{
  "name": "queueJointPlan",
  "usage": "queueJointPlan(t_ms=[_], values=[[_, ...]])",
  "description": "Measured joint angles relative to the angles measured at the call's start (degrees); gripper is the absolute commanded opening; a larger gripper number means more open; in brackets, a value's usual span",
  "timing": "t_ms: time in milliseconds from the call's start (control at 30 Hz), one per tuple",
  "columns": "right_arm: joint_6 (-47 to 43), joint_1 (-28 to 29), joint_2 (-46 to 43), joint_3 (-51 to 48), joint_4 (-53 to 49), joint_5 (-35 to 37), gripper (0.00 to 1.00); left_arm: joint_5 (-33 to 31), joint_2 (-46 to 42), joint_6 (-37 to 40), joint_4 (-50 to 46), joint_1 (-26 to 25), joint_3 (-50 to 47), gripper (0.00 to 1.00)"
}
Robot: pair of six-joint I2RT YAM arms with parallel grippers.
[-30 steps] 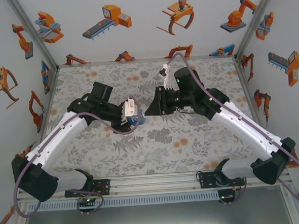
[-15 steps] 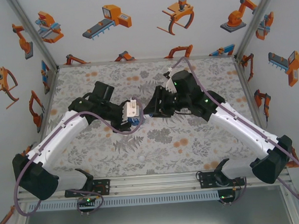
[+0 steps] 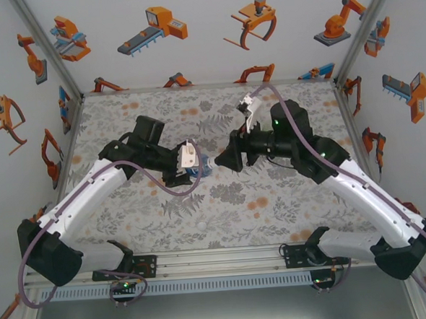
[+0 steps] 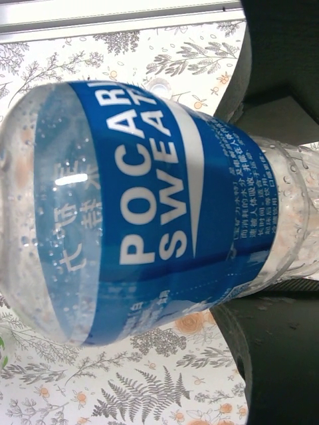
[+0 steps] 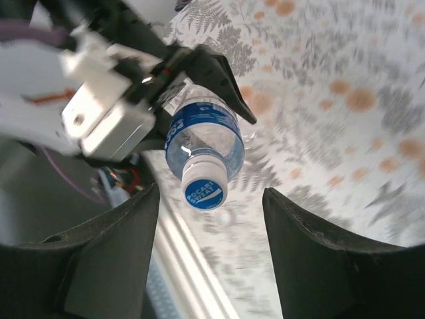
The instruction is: Screw on the bottle caps
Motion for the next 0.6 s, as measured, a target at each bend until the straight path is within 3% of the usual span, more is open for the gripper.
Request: queueJointPlan(t_ms=[200,300,600], values=[[-26.64,0.98,-2.86,-1.70,0.24,-8.68,0.54,0.68,-0.07,0.00,0.11,-0.02,-0.07,0.00],[-35.58,1.99,-3.85,-4.50,1.20,-11.15,0.52,0.96,-0.07,0.00,0.35,-0.07,-0.11,0.00],[-44.00,2.05,-1.22,-5.95,3.56,-12.79,0.47,1.16,-0.07,0.02,0.42,-0.13,-0.81,0.00]])
